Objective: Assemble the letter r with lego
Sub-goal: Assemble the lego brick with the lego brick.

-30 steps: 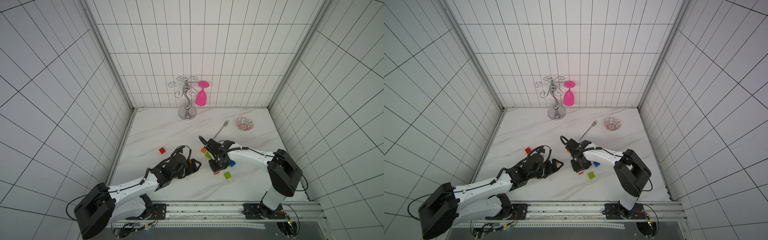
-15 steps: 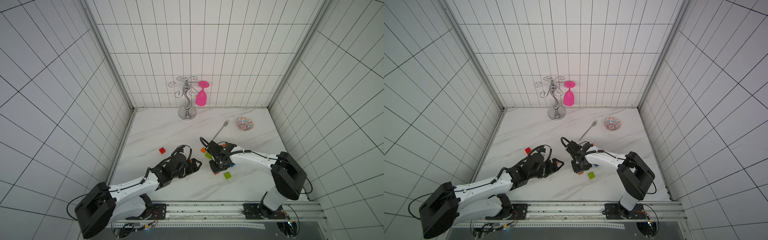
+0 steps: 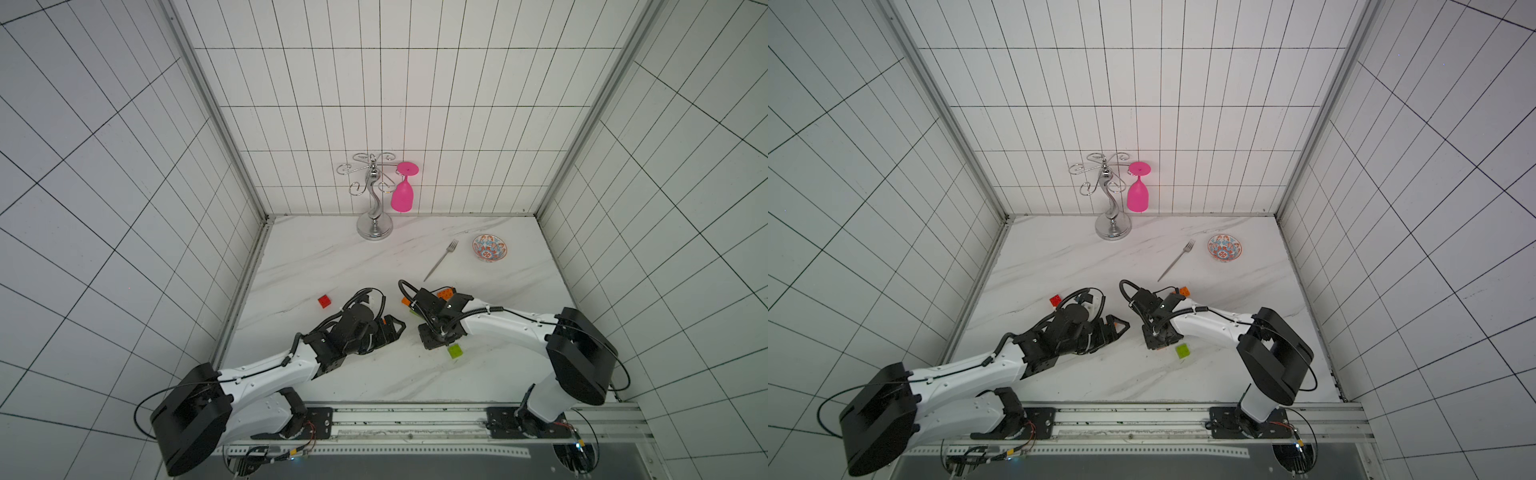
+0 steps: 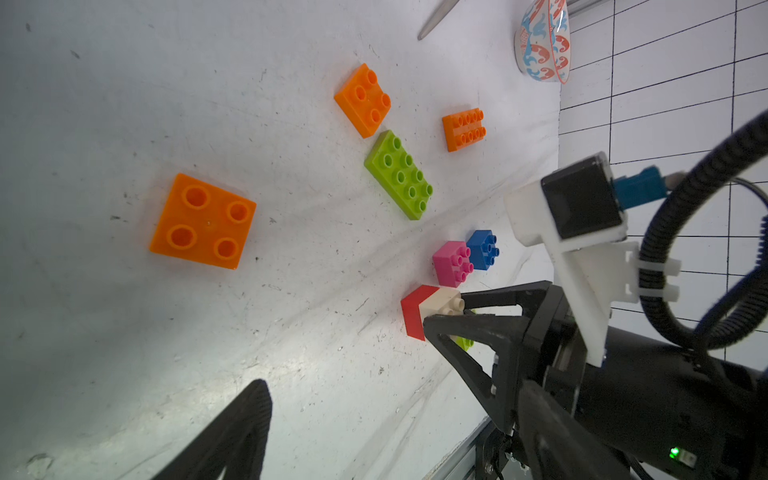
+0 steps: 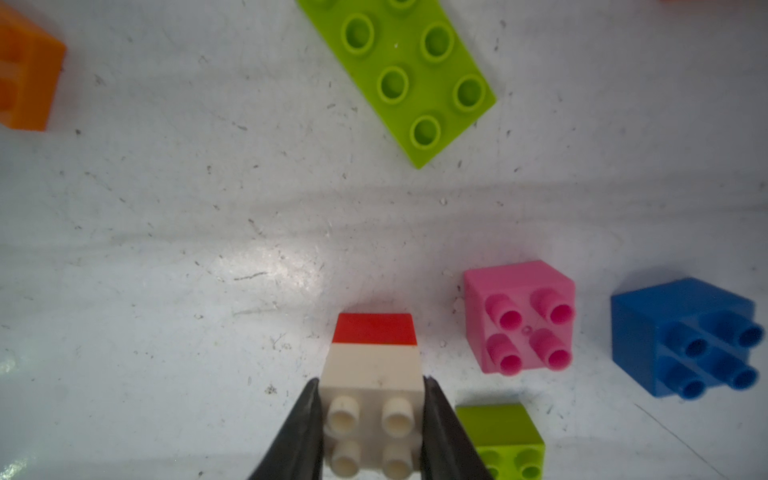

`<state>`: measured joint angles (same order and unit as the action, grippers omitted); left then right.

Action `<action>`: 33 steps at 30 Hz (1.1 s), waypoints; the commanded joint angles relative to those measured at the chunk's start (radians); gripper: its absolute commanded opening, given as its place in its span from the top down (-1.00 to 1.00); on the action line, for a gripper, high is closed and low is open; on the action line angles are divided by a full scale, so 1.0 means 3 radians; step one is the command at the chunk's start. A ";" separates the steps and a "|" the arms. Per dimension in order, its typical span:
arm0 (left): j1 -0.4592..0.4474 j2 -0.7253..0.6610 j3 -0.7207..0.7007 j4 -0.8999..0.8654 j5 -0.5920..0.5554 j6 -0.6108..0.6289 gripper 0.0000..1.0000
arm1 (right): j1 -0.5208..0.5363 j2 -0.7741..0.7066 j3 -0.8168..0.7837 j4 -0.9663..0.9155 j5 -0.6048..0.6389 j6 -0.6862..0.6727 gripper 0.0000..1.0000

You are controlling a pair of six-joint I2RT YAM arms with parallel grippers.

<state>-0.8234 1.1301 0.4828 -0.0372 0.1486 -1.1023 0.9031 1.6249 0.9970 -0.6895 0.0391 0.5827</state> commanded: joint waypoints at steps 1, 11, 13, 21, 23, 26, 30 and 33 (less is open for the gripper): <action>0.0005 -0.0127 0.0096 -0.0073 -0.0024 0.0041 -0.70 | 0.0040 0.0193 -0.0274 -0.0326 0.0010 0.0117 1.00; 0.0008 -0.0172 0.0170 -0.0235 -0.0069 0.0095 -0.70 | 0.0032 0.0474 -0.0416 -0.0062 -0.0371 0.0138 1.00; 0.0009 -0.0209 0.0187 -0.0288 -0.0117 0.0107 -0.70 | 0.0032 0.0633 -0.0434 -0.0047 -0.0441 0.0126 1.00; 0.0006 -0.0334 0.0175 -0.0400 -0.0202 0.0123 -0.70 | 0.0073 0.0953 -0.0528 0.0014 -0.0287 0.0109 1.00; 0.0009 -0.0347 0.0165 -0.0399 -0.0213 0.0123 -0.70 | 0.0087 0.1011 -0.0544 0.0028 -0.0248 0.0120 1.00; 0.0009 -0.0398 0.0165 -0.0422 -0.0252 0.0135 -0.71 | 0.0118 0.1121 -0.0537 0.0015 -0.0170 0.0119 1.00; -0.0002 -0.0545 0.0166 -0.0505 -0.0432 0.0154 -0.82 | 0.0129 0.1215 -0.0551 0.0048 -0.0184 0.0094 1.00; -0.0026 -0.0704 0.0175 -0.0615 -0.0664 0.0161 -0.96 | 0.0085 0.1116 -0.0643 0.0232 -0.0434 0.0087 1.00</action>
<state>-0.8253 0.9588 0.5110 -0.1932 0.0391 -1.0618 0.9234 1.6848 0.9981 -0.6357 0.0463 0.6041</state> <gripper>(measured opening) 0.974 0.345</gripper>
